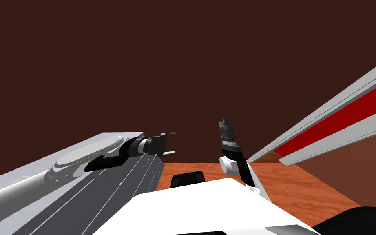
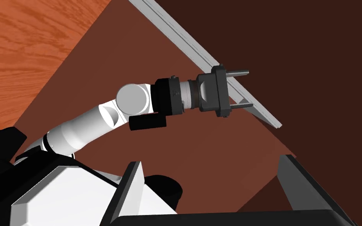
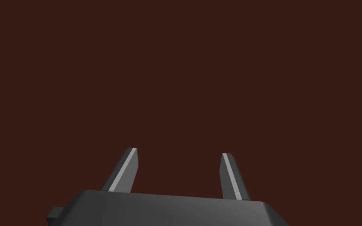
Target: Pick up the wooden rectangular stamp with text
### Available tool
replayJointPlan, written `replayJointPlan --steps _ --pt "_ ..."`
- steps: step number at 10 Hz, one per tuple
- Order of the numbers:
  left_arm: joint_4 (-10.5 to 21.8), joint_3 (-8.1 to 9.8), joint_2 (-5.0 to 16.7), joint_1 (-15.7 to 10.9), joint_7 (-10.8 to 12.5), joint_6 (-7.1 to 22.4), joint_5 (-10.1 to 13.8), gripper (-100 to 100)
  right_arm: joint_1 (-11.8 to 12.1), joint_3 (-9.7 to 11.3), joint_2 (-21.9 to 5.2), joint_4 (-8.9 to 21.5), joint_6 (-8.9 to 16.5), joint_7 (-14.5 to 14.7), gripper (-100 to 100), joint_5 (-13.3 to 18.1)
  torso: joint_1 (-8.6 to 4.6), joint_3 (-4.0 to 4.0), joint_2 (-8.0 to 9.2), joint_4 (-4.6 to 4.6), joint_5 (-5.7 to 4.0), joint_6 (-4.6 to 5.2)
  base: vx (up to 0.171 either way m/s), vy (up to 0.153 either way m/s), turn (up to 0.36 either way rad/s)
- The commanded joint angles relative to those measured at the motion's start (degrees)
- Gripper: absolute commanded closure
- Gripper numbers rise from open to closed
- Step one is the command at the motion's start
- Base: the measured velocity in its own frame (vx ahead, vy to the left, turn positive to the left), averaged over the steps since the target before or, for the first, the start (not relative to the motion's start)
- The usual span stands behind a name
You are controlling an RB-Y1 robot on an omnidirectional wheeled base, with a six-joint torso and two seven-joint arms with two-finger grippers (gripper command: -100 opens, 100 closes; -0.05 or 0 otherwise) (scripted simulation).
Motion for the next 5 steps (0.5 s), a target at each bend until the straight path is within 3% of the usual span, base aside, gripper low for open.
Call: replayJointPlan --steps 1,2,3,4,5 --pt "0.10 -0.06 2.86 -0.56 -2.08 -0.72 -0.94 -100 0.00 0.00 0.00 0.00 0.00 0.00 0 0.00 0.00 0.00 0.00 0.00 0.00 0.00 0.049 0.020 -0.027" --pt "0.10 -0.06 3.33 -0.56 -2.08 -0.72 -0.94 -100 0.00 0.00 0.00 0.00 0.00 0.00 0 0.00 0.01 -0.01 -0.02 -0.01 0.01 -0.01 0.022 0.010 -0.006" --pt "0.39 -0.85 5.74 -2.39 -4.73 -1.79 -3.30 -100 0.00 0.00 0.00 0.00 0.00 0.00 0 0.00 -0.01 0.02 0.05 0.00 0.01 -0.01 0.040 0.026 -0.029" --pt "0.39 -0.85 7.34 -2.39 -5.28 -1.79 -3.30 -100 0.00 0.00 0.00 0.00 0.00 0.00 0 0.00 0.03 0.00 0.01 0.00 0.01 0.00 0.042 0.027 -0.023" --pt "0.68 -1.68 9.05 -4.15 -7.27 -2.86 -5.71 -100 0.00 0.00 0.00 0.00 0.00 0.00 0 0.00 0.04 0.00 0.00 0.00 0.02 -0.01 0.059 0.036 -0.023"
